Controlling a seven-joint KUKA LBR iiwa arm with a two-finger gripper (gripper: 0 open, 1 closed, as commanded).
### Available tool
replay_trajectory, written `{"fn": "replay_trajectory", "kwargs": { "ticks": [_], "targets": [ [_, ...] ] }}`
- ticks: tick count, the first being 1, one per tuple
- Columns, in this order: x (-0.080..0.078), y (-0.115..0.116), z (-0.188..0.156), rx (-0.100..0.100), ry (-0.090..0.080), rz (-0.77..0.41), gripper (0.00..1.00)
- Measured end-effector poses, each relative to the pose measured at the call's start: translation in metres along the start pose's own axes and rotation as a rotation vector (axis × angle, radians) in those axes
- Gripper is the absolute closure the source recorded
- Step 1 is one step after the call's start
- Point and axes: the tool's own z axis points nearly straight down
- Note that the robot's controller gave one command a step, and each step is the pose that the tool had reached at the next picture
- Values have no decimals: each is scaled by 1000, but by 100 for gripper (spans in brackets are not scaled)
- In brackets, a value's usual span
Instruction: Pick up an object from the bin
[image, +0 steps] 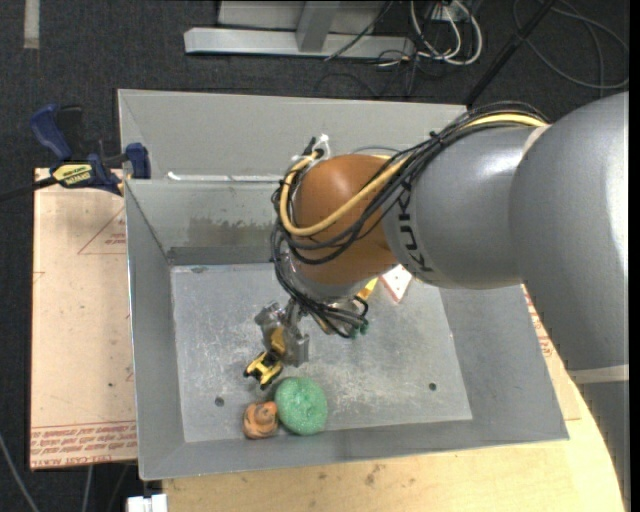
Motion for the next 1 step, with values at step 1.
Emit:
{"fn": "replay_trajectory", "kwargs": {
  "ticks": [1],
  "targets": [
    [-11,14,-25,0,-7,-10,100]
  ]
}}
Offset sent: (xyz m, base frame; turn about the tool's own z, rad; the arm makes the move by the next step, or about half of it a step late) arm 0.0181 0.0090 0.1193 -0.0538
